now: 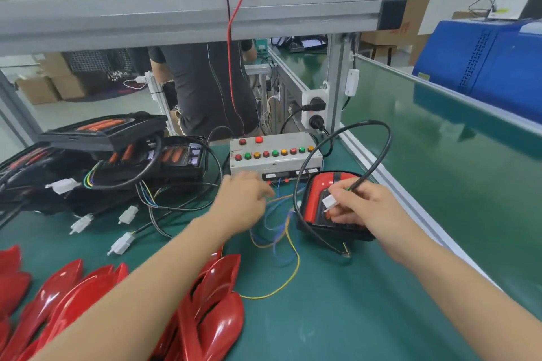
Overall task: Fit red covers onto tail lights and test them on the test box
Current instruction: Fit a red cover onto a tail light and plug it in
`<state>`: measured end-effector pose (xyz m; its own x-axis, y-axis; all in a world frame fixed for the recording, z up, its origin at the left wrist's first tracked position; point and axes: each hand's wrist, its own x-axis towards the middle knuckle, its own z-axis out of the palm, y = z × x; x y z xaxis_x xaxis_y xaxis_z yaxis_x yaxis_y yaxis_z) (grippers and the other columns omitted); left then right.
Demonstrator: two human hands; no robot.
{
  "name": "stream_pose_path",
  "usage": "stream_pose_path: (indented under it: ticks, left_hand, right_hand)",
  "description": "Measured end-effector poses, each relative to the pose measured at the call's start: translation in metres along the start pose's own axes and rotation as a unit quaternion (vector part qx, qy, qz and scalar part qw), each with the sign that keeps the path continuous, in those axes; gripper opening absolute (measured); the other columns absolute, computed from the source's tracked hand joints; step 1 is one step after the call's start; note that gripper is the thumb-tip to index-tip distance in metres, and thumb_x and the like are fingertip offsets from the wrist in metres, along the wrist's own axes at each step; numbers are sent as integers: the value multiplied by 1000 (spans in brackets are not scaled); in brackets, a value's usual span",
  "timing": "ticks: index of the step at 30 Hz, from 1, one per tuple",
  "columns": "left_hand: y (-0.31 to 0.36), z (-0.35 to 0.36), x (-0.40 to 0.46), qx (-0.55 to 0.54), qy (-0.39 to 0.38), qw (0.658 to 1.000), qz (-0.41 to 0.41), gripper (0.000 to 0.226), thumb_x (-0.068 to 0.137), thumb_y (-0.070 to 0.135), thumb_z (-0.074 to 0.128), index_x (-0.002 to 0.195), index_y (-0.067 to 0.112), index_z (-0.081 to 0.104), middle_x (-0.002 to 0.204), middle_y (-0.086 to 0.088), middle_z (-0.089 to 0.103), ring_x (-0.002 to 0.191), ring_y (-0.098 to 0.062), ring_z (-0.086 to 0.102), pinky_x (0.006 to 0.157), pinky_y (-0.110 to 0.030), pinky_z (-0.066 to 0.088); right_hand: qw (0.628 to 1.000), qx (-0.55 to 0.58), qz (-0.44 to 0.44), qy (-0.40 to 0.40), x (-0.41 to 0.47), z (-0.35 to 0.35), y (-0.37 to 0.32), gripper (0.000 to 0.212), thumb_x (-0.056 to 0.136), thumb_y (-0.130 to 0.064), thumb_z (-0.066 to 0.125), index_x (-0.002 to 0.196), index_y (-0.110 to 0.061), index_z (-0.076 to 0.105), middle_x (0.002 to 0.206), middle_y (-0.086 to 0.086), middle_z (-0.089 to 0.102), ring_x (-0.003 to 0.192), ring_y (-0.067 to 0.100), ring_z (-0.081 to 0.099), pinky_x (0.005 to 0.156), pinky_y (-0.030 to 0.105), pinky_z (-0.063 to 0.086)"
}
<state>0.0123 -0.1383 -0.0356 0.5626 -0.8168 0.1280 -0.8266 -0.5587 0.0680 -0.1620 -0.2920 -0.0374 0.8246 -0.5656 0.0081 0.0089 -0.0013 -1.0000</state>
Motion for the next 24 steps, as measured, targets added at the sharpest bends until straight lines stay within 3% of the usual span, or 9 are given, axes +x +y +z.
stream_pose_path:
  ticks: [4,7,11,14,16,18,20,22,24]
  left_hand:
    - [35,21,10,-87,-38,994,-59,26,92,30,51,105,9,60,111,-10,61,105,-31,56,83,-34,44]
    - [44,28,13,-118,-55,988,-81,7,87,18,51,83,14,49,103,-13,63,96,-33,57,70,-32,40]
    - [43,29,17,-265,-82,958,-77,27,84,4,49,107,5,62,95,-11,68,86,-25,62,77,-32,51]
    - [39,26,18,-354,-121,923,-93,24,88,5,50,108,6,64,66,-8,63,54,-16,58,51,-20,44]
    - [37,24,20,-383,-148,905,-114,24,85,2,53,106,6,62,65,-12,61,49,-18,54,44,-19,38]
    - [35,20,22,-367,-154,908,-132,22,79,1,56,98,6,66,59,-11,58,48,-17,49,44,-18,36]
    - [32,15,22,-334,-145,922,-136,13,77,4,62,88,6,68,66,-6,58,61,-19,53,59,-22,44]
    - [25,14,19,-317,-123,930,-142,16,79,6,65,93,14,67,85,-7,61,81,-22,57,78,-26,45]
    - [15,13,11,-327,-81,929,-155,19,82,6,63,98,13,72,88,-7,67,85,-21,59,76,-24,44]
  right_hand:
    - [999,37,8,-6,2,6,-4,12,89,-13,66,79,-17,70,66,-2,68,63,11,66,61,22,57]
    - [997,72,20,-16,2,6,-7,12,86,-14,68,77,-18,73,73,-1,69,65,11,67,58,21,55]
    - [996,85,36,-14,4,2,-8,11,87,-10,67,82,-18,73,76,0,69,64,10,67,57,20,55]
    - [996,73,43,-15,5,1,-8,7,87,-8,66,89,-13,71,76,2,68,64,9,67,57,19,56]
    - [996,66,50,-16,5,0,-8,7,86,-7,67,91,-10,70,77,4,68,64,9,67,59,19,56]
    - [997,58,55,-22,5,0,-10,12,84,-1,68,92,-10,70,75,5,69,65,11,69,60,20,57]
    - [996,56,59,-31,5,1,-12,17,84,4,66,93,-10,70,73,5,71,65,12,69,59,20,57]
    - [997,43,54,-31,5,4,-13,14,85,4,65,90,-9,70,70,4,71,64,12,70,57,20,56]
    - [998,22,47,-24,5,6,-12,6,86,-1,66,86,-6,69,69,2,71,63,11,69,55,19,56]
